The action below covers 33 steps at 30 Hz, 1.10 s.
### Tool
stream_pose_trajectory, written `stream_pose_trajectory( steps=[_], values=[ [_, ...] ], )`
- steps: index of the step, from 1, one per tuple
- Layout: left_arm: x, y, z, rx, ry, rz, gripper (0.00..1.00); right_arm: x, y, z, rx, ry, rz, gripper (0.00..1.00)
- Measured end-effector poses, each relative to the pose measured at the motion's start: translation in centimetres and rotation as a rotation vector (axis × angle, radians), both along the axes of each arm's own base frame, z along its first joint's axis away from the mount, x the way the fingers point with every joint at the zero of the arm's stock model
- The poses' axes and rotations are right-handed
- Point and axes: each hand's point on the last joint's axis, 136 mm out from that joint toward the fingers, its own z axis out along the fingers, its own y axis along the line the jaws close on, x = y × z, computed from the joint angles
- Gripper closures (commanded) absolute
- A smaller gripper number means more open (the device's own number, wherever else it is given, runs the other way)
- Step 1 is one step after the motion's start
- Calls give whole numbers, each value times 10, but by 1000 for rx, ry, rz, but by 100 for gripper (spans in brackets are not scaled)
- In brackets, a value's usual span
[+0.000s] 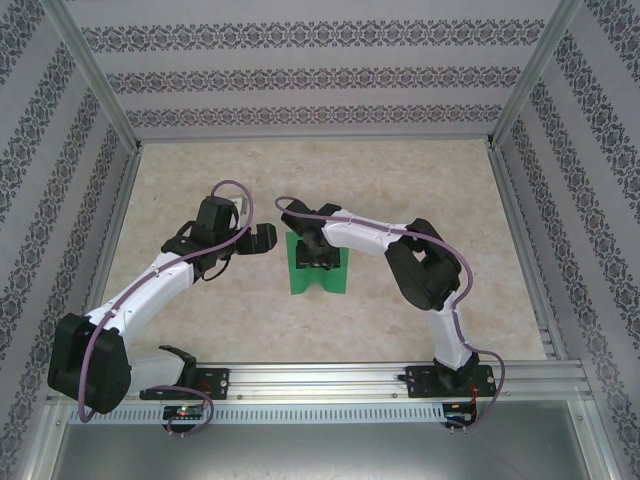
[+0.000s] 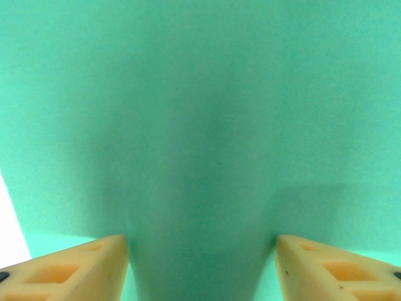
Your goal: Fold a paper plane with a square sheet of paper (pick it up from the middle)
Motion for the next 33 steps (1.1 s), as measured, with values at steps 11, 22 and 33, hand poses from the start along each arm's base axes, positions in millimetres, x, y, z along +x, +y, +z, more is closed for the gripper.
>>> stream_pose_trajectory(
  steps=[11,22,33],
  values=[
    [0,0,0,0,1,0,0,7,15,58,199,-89,2,54],
    [0,0,3,-1,0,0,0,4,26,108,604,-145,-72,54],
    [1,-29,19,-38,-17,-78,0,-14,-10,47,712,-67,-265,46]
  ],
)
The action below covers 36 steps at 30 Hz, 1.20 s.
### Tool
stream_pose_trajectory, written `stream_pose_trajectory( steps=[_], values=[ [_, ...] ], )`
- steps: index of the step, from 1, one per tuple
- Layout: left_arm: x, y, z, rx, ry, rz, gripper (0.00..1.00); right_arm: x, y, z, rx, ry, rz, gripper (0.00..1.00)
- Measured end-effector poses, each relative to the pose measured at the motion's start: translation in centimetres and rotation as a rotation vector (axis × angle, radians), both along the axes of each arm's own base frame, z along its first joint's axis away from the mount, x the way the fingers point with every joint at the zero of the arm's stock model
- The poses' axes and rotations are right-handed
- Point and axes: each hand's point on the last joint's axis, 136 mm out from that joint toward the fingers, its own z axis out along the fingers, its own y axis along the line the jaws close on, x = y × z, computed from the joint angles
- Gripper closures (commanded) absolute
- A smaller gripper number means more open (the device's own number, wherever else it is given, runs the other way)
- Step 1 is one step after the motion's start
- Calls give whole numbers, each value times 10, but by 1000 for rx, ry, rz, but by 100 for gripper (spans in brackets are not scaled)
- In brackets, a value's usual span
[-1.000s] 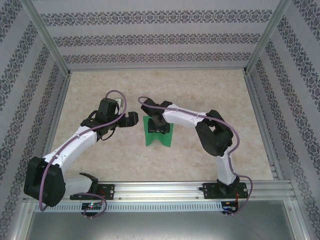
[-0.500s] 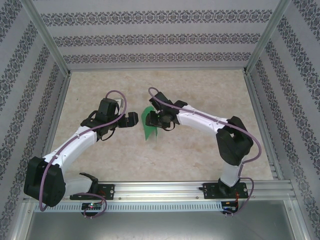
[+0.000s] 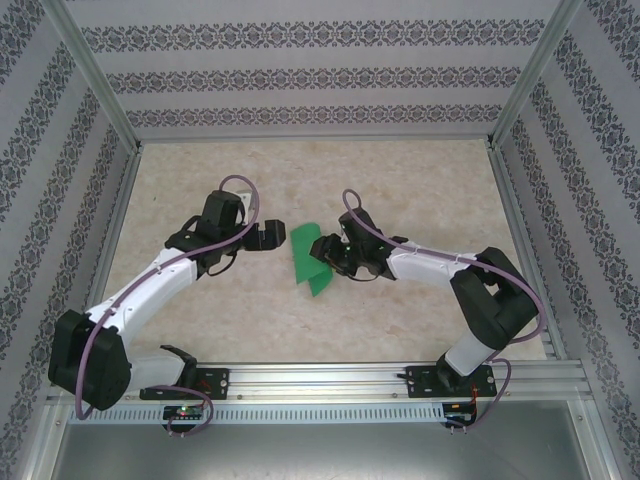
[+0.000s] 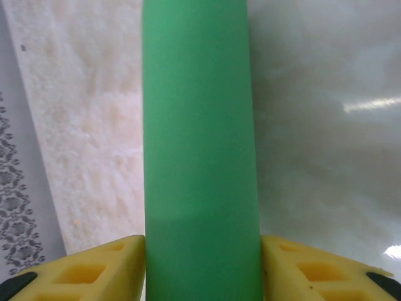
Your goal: Fold a paper plane with a square sheet of paper (pick it up from the middle)
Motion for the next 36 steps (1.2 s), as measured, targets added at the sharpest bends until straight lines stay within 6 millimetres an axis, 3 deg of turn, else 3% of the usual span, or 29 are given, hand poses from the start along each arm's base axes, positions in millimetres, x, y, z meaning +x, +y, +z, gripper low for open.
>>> stream_pose_trajectory(
  steps=[5,10,22,27,36],
  values=[
    [-1,-23,-2,3,15,-54,0,-11,-10,-16,-40,34,2,36],
    [-6,-36,-12,16,42,-86,0,-17,-19,-23,-114,44,35,34],
    [-9,-59,-18,24,65,-122,2,-13,-44,-32,-248,41,140,38],
    [-11,-62,-27,31,89,-126,2,-22,-41,-46,-227,86,211,37],
    [-7,-63,-26,37,86,-109,1,-19,-34,-46,-190,94,238,48]
  ],
)
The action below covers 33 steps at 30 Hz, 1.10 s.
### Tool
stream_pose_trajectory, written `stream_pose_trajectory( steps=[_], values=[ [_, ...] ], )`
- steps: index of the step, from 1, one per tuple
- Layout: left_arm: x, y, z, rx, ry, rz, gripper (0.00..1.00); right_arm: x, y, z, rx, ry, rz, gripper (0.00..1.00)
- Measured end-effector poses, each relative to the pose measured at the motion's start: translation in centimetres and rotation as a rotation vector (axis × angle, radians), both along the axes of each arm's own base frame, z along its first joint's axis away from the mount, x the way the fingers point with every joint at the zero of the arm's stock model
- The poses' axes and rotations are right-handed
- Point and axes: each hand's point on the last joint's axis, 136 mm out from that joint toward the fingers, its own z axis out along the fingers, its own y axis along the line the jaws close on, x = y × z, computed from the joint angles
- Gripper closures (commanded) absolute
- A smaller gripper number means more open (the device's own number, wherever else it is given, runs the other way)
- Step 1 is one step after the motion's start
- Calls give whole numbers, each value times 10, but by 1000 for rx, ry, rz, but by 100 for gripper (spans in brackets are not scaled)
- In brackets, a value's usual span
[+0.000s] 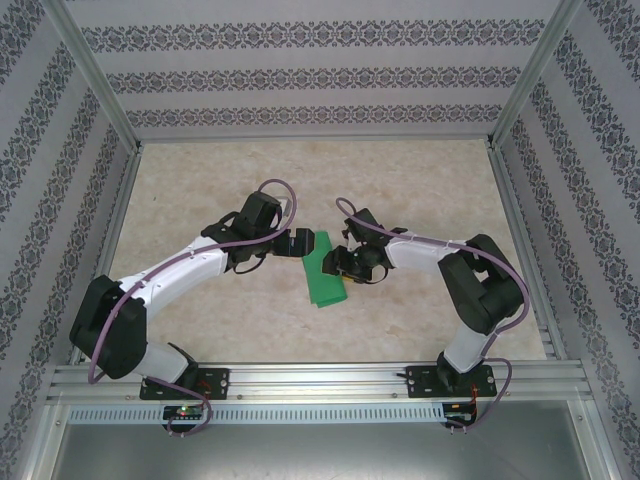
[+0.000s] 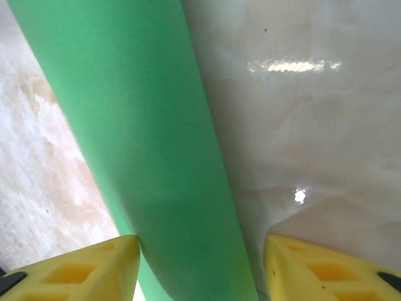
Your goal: Fold a paper plane with a square sheet of paper (pick it up from the middle)
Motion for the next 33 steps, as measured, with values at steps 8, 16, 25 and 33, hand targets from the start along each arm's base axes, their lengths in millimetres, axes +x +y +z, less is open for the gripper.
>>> stream_pose_trajectory(
  steps=[8,16,25,33],
  values=[
    [2,0,2,1,-8,5,0,-3,7,0,70,5,-87,55],
    [2,0,2,3,-7,5,0,-22,31,3,138,23,-170,54],
    [1,2,0,13,-2,10,0,-19,22,8,92,-4,-238,45],
    [1,3,-1,19,-1,14,2,-19,18,9,13,-7,-184,40]
  ],
)
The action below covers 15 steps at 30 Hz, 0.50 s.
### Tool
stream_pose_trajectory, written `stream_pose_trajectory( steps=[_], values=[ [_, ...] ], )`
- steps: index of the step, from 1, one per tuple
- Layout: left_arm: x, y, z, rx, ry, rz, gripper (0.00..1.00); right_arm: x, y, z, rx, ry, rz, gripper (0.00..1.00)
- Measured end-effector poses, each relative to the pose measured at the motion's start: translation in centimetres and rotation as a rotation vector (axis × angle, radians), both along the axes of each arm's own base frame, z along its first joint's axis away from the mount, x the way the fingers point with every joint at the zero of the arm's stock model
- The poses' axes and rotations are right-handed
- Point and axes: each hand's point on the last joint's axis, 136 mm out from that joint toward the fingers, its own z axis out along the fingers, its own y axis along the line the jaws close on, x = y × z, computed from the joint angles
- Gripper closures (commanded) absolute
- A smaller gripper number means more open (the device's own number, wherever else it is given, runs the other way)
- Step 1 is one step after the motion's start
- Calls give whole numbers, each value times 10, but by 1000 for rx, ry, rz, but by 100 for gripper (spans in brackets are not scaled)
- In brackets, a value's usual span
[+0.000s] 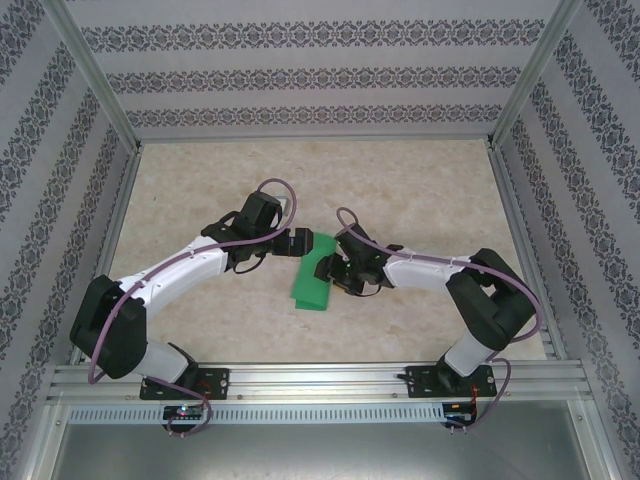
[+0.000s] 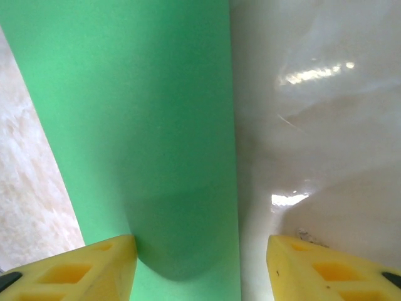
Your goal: Fold a paper plane with a square sheet of paper (pick it up from the middle)
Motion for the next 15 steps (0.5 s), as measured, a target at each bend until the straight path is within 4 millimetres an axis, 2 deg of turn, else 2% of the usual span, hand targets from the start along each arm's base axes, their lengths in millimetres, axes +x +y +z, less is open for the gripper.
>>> stream_pose_trajectory(
  steps=[8,15],
  values=[
    [1,2,0,8,-5,9,2,-3,-5,-11,-81,29,61,39],
    [2,3,0,13,-8,13,3,-2,-3,-11,-113,44,96,38]
  ],
)
